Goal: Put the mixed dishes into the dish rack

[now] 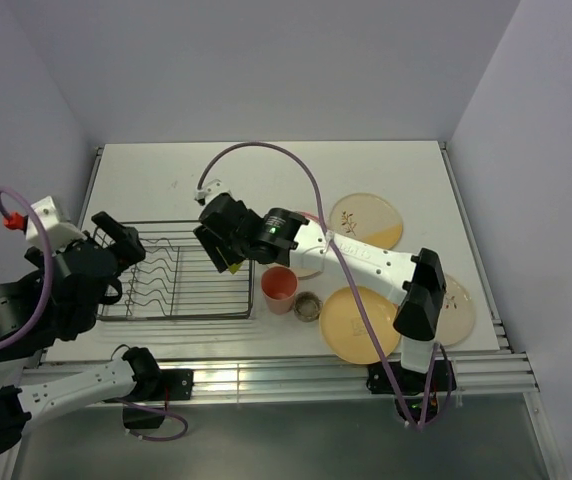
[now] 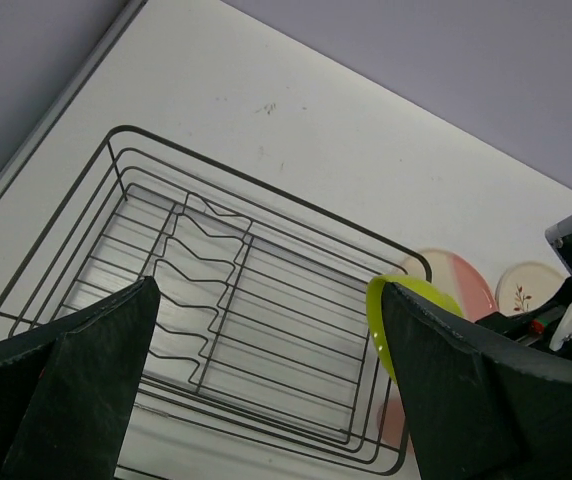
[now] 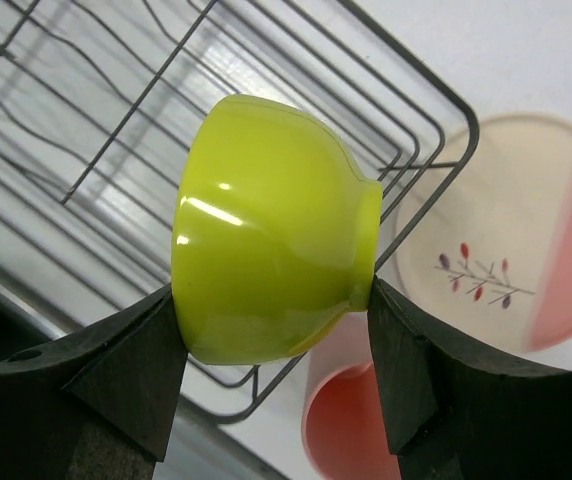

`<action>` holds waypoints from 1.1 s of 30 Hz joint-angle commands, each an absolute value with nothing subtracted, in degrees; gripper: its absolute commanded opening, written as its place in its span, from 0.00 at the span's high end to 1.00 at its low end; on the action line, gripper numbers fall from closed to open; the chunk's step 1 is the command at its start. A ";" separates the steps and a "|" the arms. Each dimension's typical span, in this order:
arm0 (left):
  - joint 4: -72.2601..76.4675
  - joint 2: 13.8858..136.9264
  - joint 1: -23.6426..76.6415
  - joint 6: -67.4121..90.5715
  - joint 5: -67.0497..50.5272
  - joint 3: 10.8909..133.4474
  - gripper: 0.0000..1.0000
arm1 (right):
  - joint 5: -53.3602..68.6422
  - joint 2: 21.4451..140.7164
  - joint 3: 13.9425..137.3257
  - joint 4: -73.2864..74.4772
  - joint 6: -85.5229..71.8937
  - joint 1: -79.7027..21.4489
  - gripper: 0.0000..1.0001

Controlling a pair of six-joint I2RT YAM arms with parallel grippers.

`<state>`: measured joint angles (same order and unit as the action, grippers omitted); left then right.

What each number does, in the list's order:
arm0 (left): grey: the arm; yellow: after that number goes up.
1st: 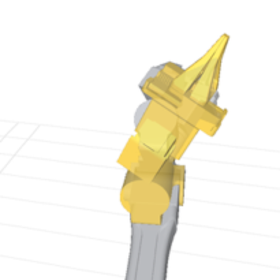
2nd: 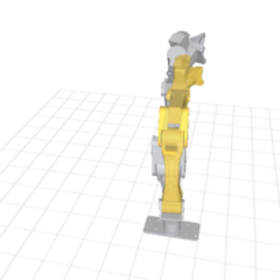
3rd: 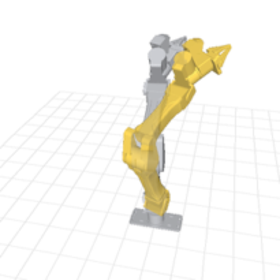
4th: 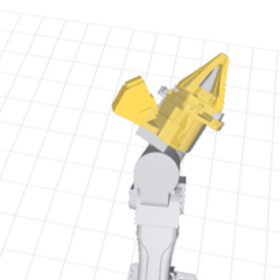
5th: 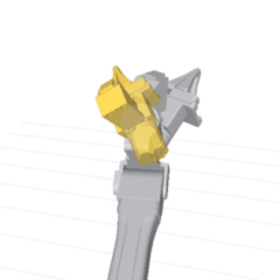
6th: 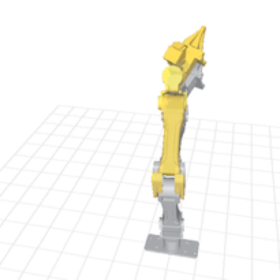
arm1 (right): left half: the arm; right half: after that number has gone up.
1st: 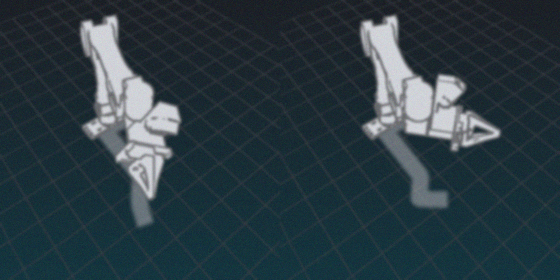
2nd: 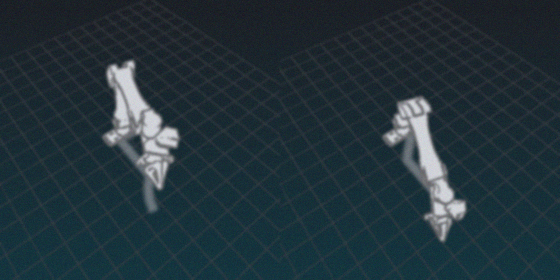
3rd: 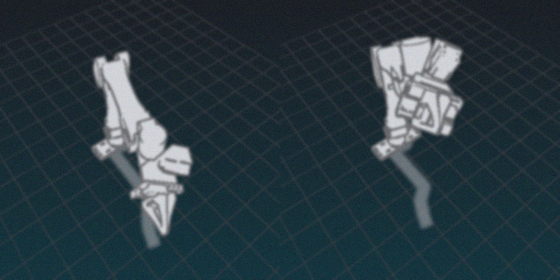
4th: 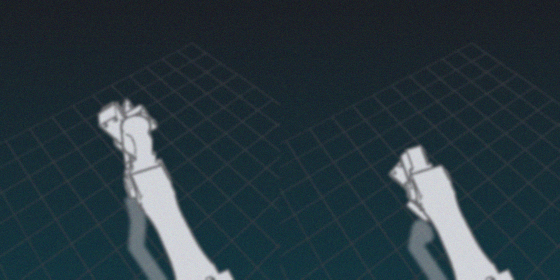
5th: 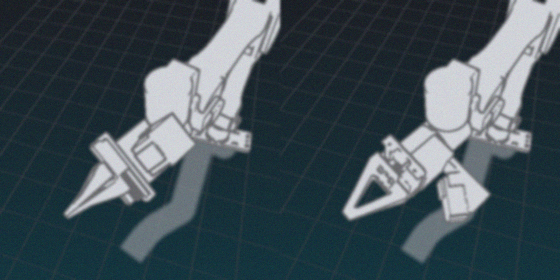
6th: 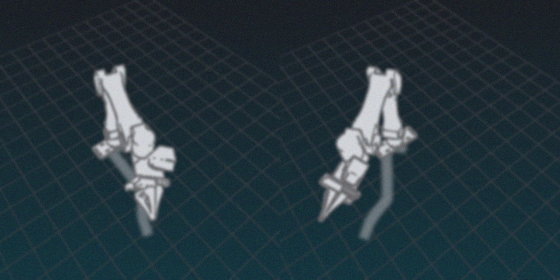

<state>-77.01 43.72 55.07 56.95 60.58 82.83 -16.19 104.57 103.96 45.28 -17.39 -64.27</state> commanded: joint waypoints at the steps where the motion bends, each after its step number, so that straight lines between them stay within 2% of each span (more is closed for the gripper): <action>1: -78.49 40.79 54.67 58.62 61.79 80.95 0.01 | -25.57 106.16 104.15 39.11 -13.45 -65.92 1.00; 13: -78.22 40.25 54.67 56.51 54.94 81.56 0.01 | -38.66 121.88 115.65 41.30 -10.29 -68.03 1.00; 20: -78.57 39.20 54.67 57.22 52.12 80.60 0.01 | -48.15 126.47 116.28 40.43 -6.34 -70.14 1.00; 27: -78.14 39.02 54.67 56.25 50.98 80.68 0.01 | -49.75 130.60 118.47 40.95 -5.45 -71.28 1.00; 29: -78.31 39.02 54.67 55.73 51.06 81.03 0.01 | -50.18 132.27 119.18 41.57 -5.45 -71.98 0.92; 33: -78.57 38.59 54.67 55.37 51.33 81.48 0.01 | -52.11 133.50 119.53 41.84 -5.54 -73.04 0.85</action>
<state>-77.54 39.29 54.94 56.53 51.66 80.58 -48.34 132.53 116.68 42.06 -5.26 -71.94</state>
